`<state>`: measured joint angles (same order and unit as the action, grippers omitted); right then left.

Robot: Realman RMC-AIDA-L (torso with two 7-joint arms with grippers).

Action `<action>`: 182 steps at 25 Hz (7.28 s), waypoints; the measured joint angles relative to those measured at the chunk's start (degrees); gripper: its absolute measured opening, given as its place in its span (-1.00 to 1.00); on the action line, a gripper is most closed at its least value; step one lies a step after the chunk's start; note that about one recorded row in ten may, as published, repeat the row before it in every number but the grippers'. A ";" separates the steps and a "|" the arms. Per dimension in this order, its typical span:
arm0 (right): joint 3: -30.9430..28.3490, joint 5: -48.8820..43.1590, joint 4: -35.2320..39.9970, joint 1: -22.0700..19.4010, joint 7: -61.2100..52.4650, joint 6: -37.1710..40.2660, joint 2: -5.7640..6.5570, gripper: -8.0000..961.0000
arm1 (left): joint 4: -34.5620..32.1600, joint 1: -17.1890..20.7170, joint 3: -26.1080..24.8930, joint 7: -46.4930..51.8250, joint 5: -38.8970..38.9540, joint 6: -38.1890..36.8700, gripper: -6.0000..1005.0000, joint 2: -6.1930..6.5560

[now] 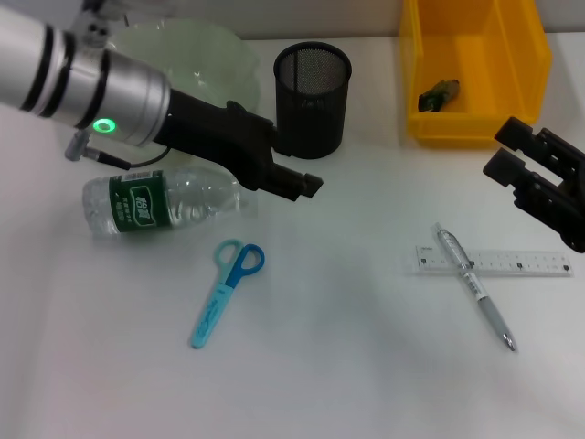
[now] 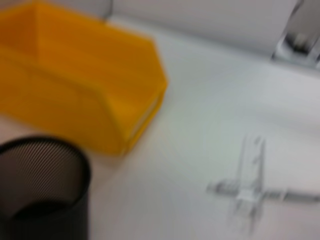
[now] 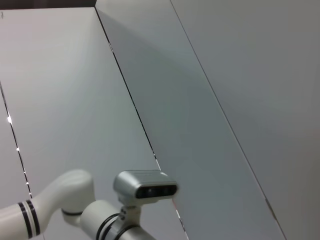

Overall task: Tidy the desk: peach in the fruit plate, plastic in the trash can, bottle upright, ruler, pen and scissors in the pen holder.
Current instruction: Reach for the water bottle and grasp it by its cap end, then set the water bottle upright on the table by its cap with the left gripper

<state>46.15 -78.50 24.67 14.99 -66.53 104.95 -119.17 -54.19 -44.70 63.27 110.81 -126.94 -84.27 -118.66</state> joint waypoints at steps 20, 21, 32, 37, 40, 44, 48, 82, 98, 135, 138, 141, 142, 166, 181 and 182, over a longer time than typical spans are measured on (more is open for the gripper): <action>-2.59 -15.33 2.57 -2.08 1.39 0.02 2.25 0.33 | -8.62 0.73 14.05 11.87 -15.78 5.87 0.43 -0.16; -2.46 -15.69 3.07 -1.89 1.25 -0.90 2.06 0.33 | -8.59 0.57 14.14 11.87 -15.86 5.79 0.43 -0.16; -2.28 -19.54 3.74 1.53 0.81 -4.39 0.99 0.33 | -8.39 -0.82 17.73 12.46 -16.17 6.10 0.43 -0.33; -2.22 -20.30 3.56 2.73 0.81 -4.51 0.31 0.33 | -8.67 -1.31 20.51 12.36 -16.71 7.53 0.43 -0.43; -2.21 -20.42 3.42 2.97 0.81 -4.56 0.21 0.33 | -8.52 -2.03 20.81 12.27 -17.48 8.41 0.43 -0.43; -2.20 -20.47 1.56 4.00 0.83 -4.59 0.16 0.33 | -7.38 -2.69 21.35 12.46 -19.50 10.09 0.43 -0.43; -2.20 -20.48 0.71 4.51 1.06 -4.59 0.16 0.33 | -6.97 -2.81 21.61 12.48 -19.82 10.34 0.43 -0.43; -2.42 -20.07 -0.78 7.09 0.72 -4.68 0.08 0.33 | 1.74 -5.38 27.73 14.12 -23.44 17.93 0.42 -0.52; -2.63 -20.02 -1.05 7.54 0.52 -4.67 0.08 0.33 | 2.69 -5.86 30.23 15.20 -24.34 17.89 0.41 -0.52; -2.75 -19.72 -2.04 7.85 0.52 -3.73 -0.07 0.33 | -26.24 4.87 30.13 20.24 -25.09 5.41 -0.13 -0.16; -2.78 -19.63 -2.29 8.04 0.52 -3.71 -0.13 0.33 | -30.20 7.10 30.10 20.37 -25.09 5.04 -0.13 -0.16; -2.45 -19.59 -2.40 8.46 0.52 -3.67 -0.17 0.33 | -32.44 8.56 30.02 20.79 -25.17 4.71 -0.13 -0.09; -2.35 -19.59 -2.42 8.55 0.52 -3.58 -0.18 0.33 | -32.88 8.92 30.01 20.87 -25.19 4.65 -0.13 -0.08; -2.20 -19.58 -3.91 8.55 0.66 -2.46 -0.27 0.33 | -46.06 17.58 27.00 21.65 -24.50 1.96 -0.13 -0.08; -2.20 -19.58 -5.34 9.04 1.00 -2.38 -0.27 0.33 | -48.89 19.30 25.41 20.92 -22.76 0.99 -0.13 0.01; -2.20 -19.58 -5.34 9.04 1.00 -2.38 -0.27 0.33 | -48.95 19.32 25.37 20.91 -22.75 0.99 -0.13 0.01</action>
<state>43.94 -98.08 19.33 24.03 -65.53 102.57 -119.44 -103.14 -25.38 88.64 131.72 -149.69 -83.28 -118.65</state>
